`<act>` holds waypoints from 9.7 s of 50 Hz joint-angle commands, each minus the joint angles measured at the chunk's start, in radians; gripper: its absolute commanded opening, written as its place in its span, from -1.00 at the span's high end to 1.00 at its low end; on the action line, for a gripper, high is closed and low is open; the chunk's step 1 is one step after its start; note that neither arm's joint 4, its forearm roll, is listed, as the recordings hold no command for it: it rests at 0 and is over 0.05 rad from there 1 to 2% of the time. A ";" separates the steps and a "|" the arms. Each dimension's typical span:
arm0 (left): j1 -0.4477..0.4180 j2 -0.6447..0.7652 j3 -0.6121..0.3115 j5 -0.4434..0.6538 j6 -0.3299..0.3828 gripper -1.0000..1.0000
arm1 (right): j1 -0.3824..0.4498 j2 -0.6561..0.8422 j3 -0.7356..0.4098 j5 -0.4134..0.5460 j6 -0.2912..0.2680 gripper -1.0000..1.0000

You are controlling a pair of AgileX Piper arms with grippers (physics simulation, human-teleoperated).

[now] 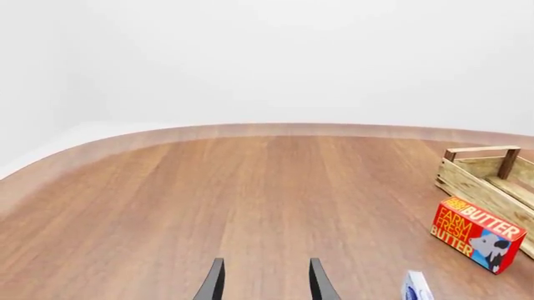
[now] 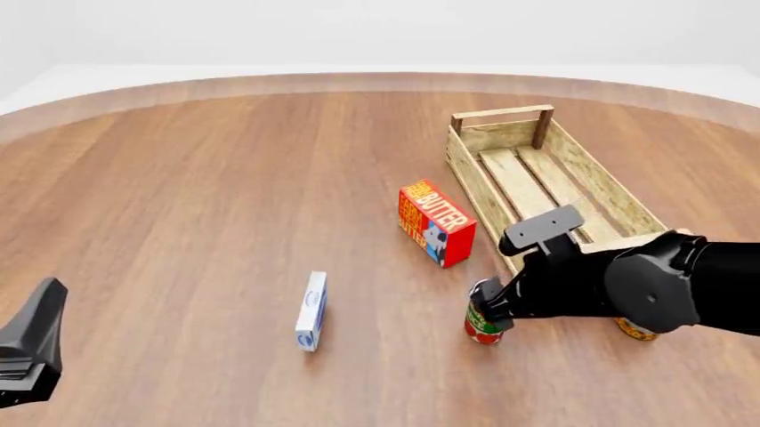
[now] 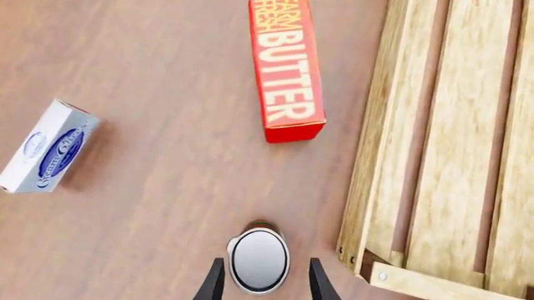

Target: Pick up the tomato sauce, and put it in the wooden tray.

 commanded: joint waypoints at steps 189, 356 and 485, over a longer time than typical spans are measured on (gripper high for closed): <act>0.019 0.016 0.002 -0.008 -0.017 -1.00 | -0.196 -0.100 -0.446 0.418 -0.022 1.00; 0.036 0.069 0.008 -0.057 -0.017 -1.00 | -0.432 0.465 -0.583 0.198 0.137 1.00; 0.034 0.041 0.003 -0.026 -0.027 -1.00 | -0.290 -0.186 -0.486 0.362 0.076 -1.00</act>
